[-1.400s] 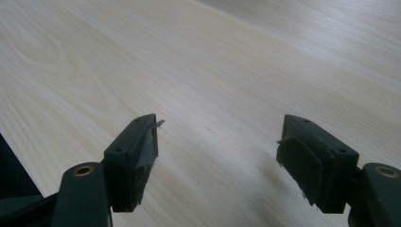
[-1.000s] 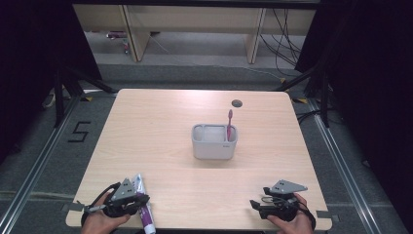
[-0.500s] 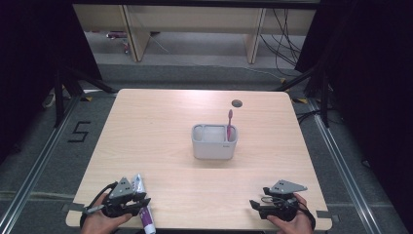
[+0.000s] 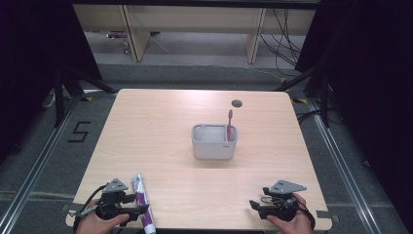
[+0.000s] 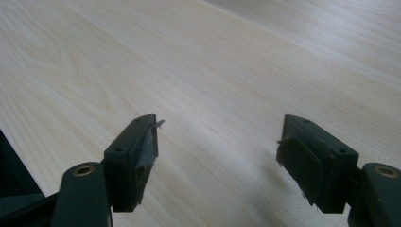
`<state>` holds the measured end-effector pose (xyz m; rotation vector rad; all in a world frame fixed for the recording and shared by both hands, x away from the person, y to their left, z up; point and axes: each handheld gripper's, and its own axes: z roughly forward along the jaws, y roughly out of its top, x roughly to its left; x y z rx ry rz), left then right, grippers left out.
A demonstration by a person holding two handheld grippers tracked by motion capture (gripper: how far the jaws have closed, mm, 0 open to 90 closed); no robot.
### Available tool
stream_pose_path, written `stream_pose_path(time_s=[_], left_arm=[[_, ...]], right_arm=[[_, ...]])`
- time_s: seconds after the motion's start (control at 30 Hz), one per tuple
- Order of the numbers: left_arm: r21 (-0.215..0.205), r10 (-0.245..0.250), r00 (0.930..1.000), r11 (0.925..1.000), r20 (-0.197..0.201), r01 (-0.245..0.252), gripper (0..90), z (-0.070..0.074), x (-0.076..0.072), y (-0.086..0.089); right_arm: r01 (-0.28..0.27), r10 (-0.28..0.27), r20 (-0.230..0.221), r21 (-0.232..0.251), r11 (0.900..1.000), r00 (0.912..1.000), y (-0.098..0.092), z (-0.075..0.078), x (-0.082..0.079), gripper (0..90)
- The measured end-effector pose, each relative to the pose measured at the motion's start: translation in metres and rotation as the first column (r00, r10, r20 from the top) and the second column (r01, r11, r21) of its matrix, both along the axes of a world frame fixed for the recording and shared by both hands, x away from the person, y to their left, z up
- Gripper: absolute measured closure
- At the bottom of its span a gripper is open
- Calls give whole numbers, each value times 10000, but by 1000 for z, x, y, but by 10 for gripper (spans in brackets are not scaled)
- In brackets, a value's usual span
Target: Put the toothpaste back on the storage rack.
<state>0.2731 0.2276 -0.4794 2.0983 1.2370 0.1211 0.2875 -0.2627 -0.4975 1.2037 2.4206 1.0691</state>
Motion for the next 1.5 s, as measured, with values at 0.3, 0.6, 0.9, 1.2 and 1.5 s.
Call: stream_pose_path(time_s=[0.3,0.6,0.9,1.2,1.5], left_arm=[[-387,352,9974,9985,-637,-377,229,-5,2,-3],[-110,465,9966,9988,-685,-474,197,-10,8,-6],[482,428,9968,9981,-682,-395,192,-10,13,-8],[844,331,9973,9961,-663,-274,230,-17,18,-13],[1390,-320,9989,9896,-340,364,407,-18,24,-23]], right_arm=[[-36,36,82,-30,10000,10000,0,0,0,295],[-167,170,243,-109,9998,9996,-1,0,2,295],[-227,230,250,-135,9997,9994,0,0,1,294],[-218,218,67,16,9998,9997,2,1,0,294],[-290,291,201,-47,9996,9994,1,1,1,293]])
